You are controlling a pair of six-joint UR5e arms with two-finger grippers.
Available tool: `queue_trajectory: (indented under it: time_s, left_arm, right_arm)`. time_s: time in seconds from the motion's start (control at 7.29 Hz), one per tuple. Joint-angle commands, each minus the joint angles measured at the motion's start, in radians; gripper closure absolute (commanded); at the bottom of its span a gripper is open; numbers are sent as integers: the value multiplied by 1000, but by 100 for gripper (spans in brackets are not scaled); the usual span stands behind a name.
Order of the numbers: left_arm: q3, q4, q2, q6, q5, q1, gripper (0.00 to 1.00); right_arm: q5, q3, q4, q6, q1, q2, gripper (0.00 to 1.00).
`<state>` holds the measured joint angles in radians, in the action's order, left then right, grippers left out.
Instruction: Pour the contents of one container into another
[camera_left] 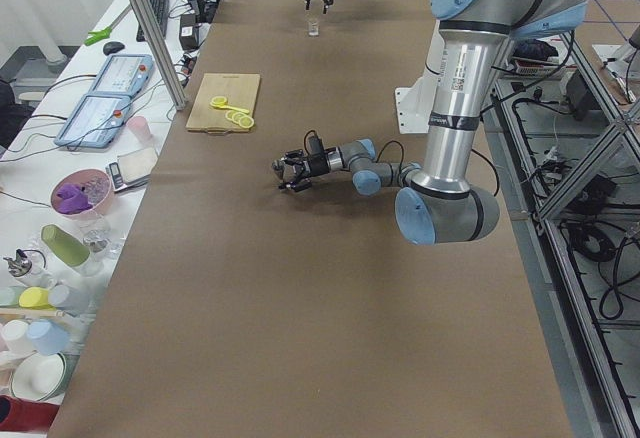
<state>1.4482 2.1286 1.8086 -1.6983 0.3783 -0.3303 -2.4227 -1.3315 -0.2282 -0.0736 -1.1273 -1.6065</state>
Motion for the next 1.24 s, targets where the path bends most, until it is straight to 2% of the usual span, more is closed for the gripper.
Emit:
queue_trajectory:
  time_s: [0.0, 0.14, 0.27, 0.55, 1.1]
  left_arm:
    - [0, -3, 0, -6, 7, 5, 16]
    - [0, -6, 0, 0, 29, 7, 40]
    - [1, -19, 2, 5, 54, 7, 60]
    - [1, -22, 0, 11, 54, 7, 73]
    - [9, -32, -2, 11, 50, 7, 73]
  right_arm:
    - [5, 35, 18, 15, 10, 17, 0]
    - [5, 61, 44, 40, 17, 28, 0]
    - [4, 102, 91, 73, 23, 49, 0]
    - [11, 156, 161, 149, 49, 86, 0]
    - [34, 164, 167, 179, 81, 109, 0]
